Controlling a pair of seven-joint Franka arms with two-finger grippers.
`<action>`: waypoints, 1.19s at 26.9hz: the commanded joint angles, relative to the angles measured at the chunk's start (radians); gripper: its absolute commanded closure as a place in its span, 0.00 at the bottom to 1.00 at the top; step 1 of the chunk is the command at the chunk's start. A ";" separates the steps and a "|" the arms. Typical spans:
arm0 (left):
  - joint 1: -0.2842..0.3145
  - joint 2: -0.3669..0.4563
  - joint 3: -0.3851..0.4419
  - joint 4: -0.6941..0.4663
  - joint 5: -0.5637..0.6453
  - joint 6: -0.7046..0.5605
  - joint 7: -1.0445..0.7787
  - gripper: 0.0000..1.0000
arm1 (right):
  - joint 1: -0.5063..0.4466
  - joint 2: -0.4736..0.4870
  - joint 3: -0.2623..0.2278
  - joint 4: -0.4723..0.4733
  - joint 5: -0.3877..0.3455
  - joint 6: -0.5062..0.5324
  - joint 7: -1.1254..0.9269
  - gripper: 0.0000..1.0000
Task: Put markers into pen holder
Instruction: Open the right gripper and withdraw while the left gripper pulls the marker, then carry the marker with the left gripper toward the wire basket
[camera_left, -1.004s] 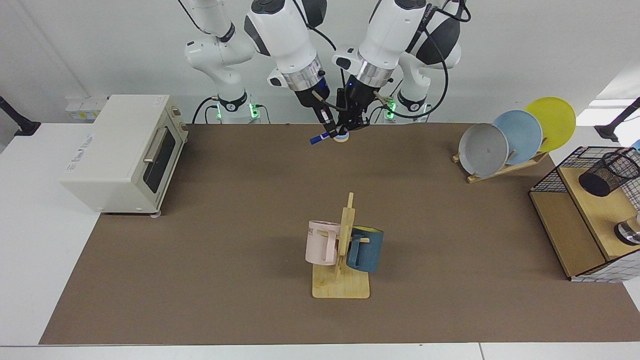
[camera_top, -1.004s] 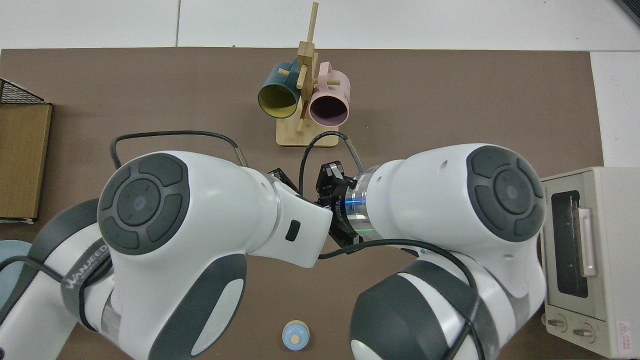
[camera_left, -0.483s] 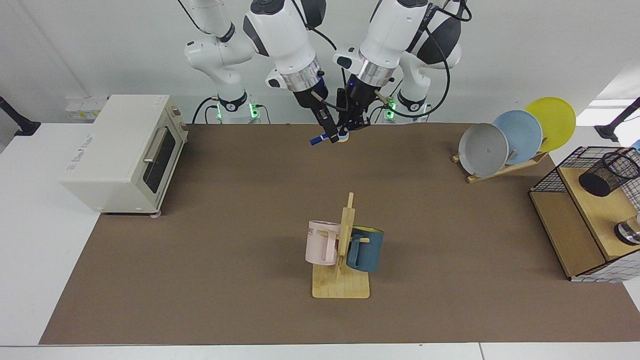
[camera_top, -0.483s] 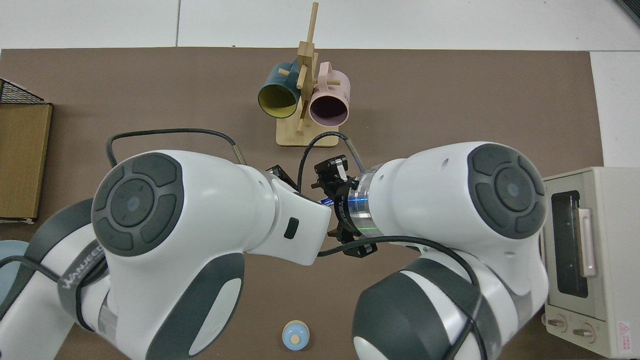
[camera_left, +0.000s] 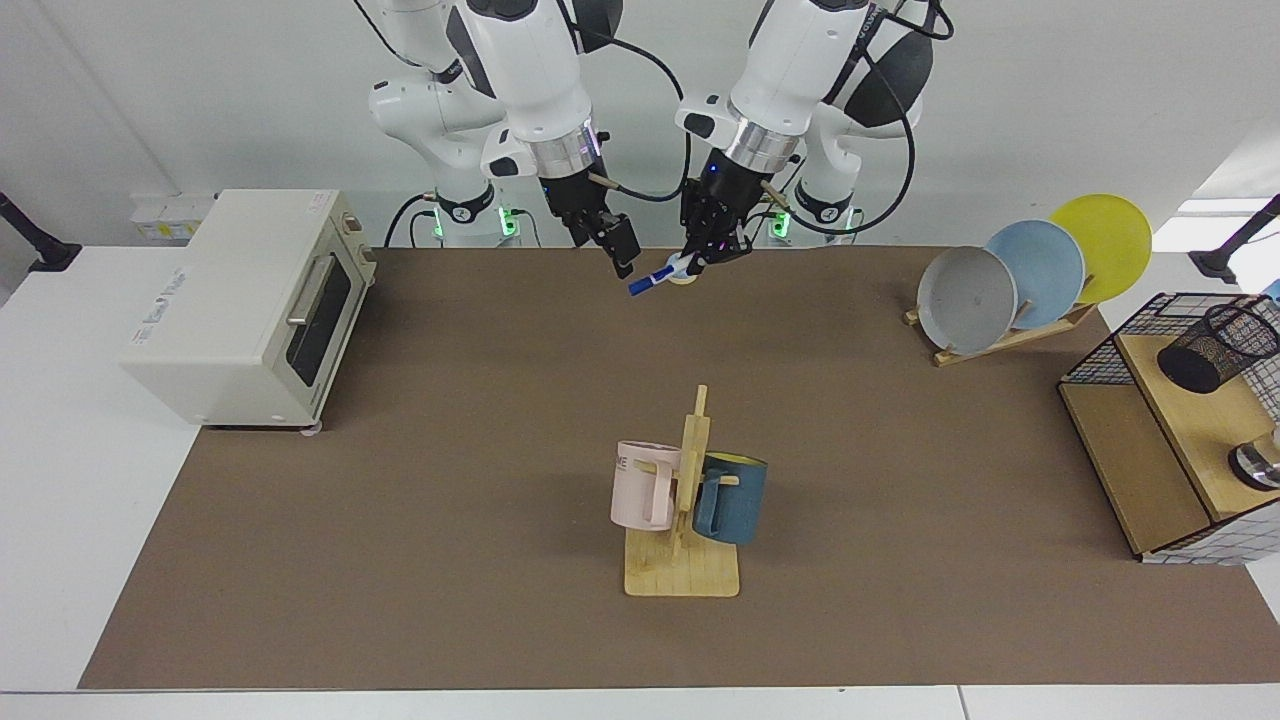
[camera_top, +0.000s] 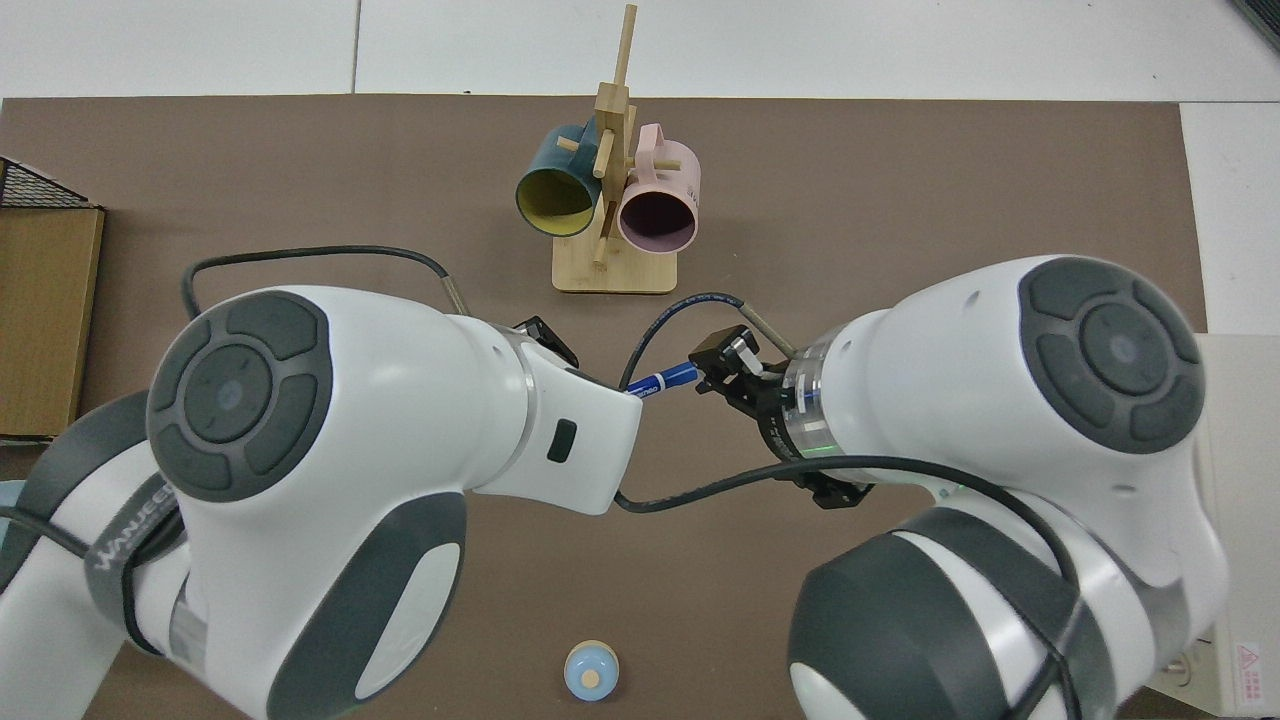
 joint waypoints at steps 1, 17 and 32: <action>0.012 -0.017 0.005 0.010 0.059 -0.009 -0.047 1.00 | -0.040 -0.056 0.010 -0.033 -0.064 -0.058 -0.233 0.02; 0.110 -0.020 0.006 0.099 0.143 -0.178 -0.136 1.00 | -0.213 -0.102 0.007 -0.053 -0.148 -0.063 -0.881 0.02; 0.162 -0.017 0.005 0.165 0.194 -0.317 -0.133 1.00 | -0.273 0.056 0.012 0.235 -0.226 -0.257 -1.133 0.01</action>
